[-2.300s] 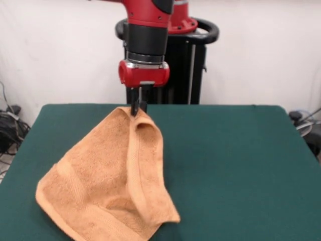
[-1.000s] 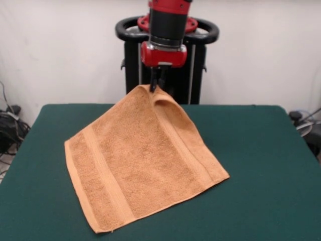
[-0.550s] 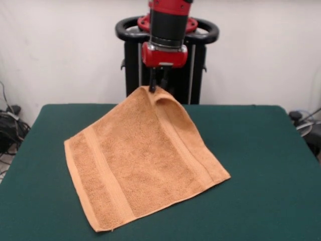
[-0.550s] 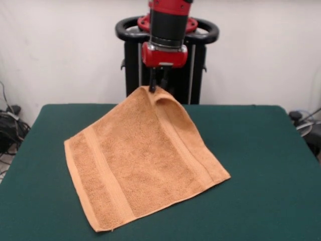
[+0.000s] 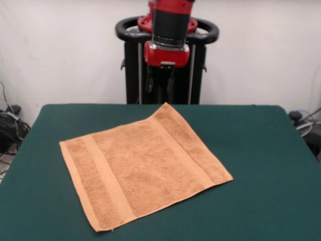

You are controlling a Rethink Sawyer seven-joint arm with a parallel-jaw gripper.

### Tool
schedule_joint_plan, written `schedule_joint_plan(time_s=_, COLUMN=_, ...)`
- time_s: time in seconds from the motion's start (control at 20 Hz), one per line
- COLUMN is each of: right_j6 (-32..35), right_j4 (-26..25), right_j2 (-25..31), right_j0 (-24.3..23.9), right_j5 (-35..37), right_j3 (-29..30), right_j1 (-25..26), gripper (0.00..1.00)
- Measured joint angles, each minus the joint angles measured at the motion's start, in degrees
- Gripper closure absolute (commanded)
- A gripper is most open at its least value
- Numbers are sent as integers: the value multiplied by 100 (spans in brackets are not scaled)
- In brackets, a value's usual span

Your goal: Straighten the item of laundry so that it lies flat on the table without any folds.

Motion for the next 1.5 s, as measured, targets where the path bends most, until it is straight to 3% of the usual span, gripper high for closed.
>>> schedule_joint_plan(time_s=0.8, right_j6=0, right_j4=332, right_j2=-2, right_j0=182, right_j5=454, right_j3=43, right_j1=-467, gripper=0)
schedule_joint_plan(time_s=1.5, right_j6=0, right_j4=333, right_j2=39, right_j0=-317, right_j5=841, right_j3=-863, right_j1=116, gripper=0)
